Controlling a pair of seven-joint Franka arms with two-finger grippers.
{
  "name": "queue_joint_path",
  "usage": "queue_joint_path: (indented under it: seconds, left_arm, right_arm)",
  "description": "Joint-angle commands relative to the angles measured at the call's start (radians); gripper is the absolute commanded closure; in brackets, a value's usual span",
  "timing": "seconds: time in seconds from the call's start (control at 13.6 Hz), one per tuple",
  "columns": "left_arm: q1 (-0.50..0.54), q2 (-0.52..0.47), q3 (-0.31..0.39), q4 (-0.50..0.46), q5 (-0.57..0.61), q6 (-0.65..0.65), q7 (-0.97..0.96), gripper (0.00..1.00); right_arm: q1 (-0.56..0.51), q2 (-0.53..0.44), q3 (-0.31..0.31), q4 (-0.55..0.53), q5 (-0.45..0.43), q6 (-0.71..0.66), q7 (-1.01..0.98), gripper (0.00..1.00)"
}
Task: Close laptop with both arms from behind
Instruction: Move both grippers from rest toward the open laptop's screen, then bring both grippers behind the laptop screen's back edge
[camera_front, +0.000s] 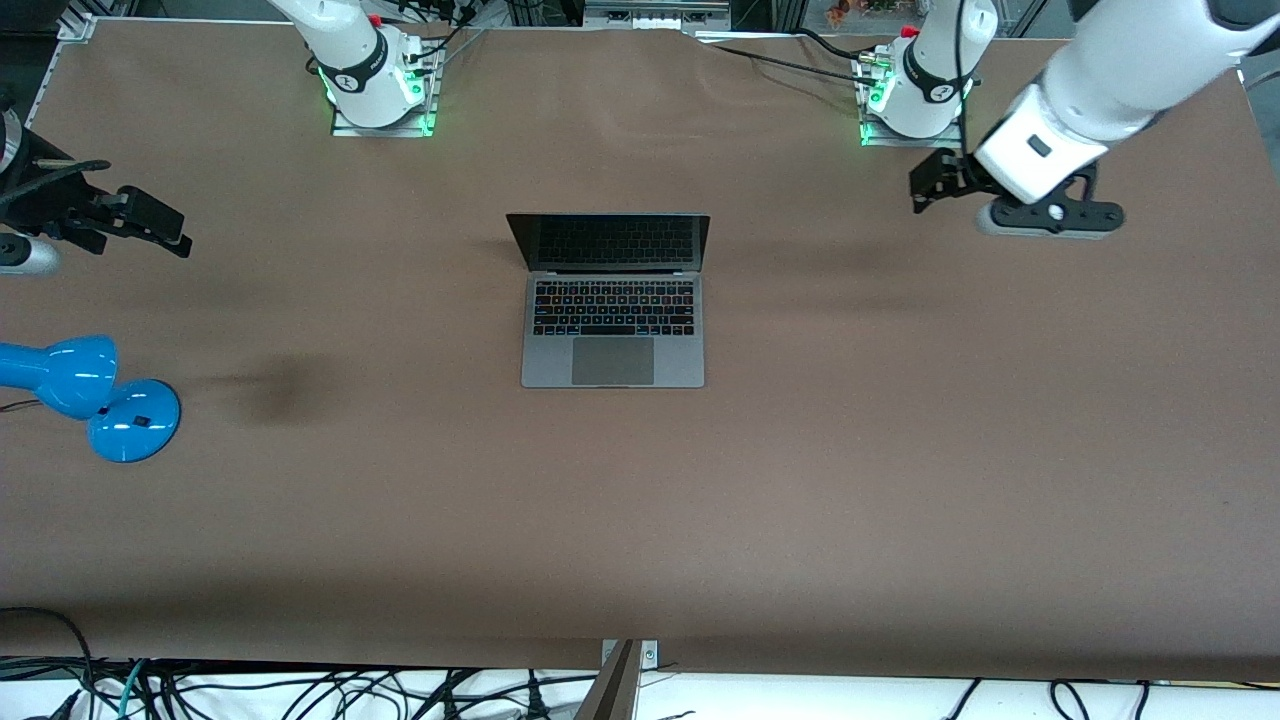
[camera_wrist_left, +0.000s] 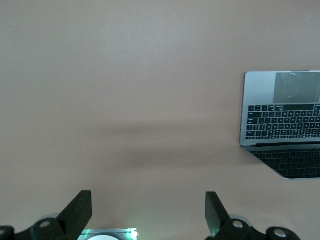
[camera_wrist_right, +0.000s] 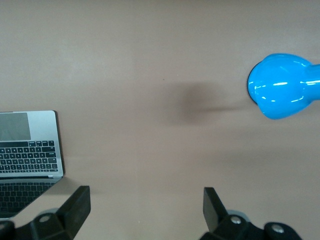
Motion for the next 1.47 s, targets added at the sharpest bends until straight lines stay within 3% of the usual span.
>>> queue_joint_path:
  seconds: [0.0,0.15,0.37,0.66,0.73,0.81,1.03,1.25,1.39]
  left_arm:
    - [0.004,-0.006,-0.055,-0.003,-0.06,-0.004,-0.088,0.0]
    - [0.004,-0.003,-0.11,-0.004,-0.069,-0.002,-0.154,0.01]
    - [0.003,0.004,-0.179,-0.003,-0.069,0.002,-0.238,0.07]
    - [0.003,0.027,-0.241,-0.001,-0.071,0.044,-0.338,0.08]
    - [0.001,0.042,-0.256,0.003,-0.071,0.058,-0.363,0.08]
    - [0.001,0.058,-0.268,0.01,-0.072,0.065,-0.384,0.12]
    - [0.001,0.085,-0.281,0.013,-0.089,0.098,-0.389,0.37]
    - [-0.006,0.102,-0.296,0.013,-0.091,0.116,-0.39,0.97]
    - [-0.008,0.119,-0.31,0.013,-0.092,0.128,-0.457,1.0]
  right_arm:
    - [-0.003,-0.019,0.011,-0.033,0.002,0.008,-0.014,0.0]
    - [-0.003,-0.009,0.016,-0.044,0.01,0.023,-0.018,0.0]
    - [-0.003,0.016,0.071,-0.047,0.013,0.026,-0.018,0.0]
    - [-0.001,0.034,0.166,-0.047,0.036,0.026,0.002,0.01]
    - [-0.001,0.041,0.183,-0.047,0.05,0.028,0.011,0.02]
    - [0.0,0.047,0.195,-0.05,0.064,0.034,0.04,0.09]
    - [0.002,0.051,0.298,-0.058,0.076,0.046,0.277,0.32]
    - [0.006,0.068,0.381,-0.058,0.075,0.066,0.399,0.46]
    - [0.04,0.077,0.39,-0.058,0.075,0.066,0.431,0.56]
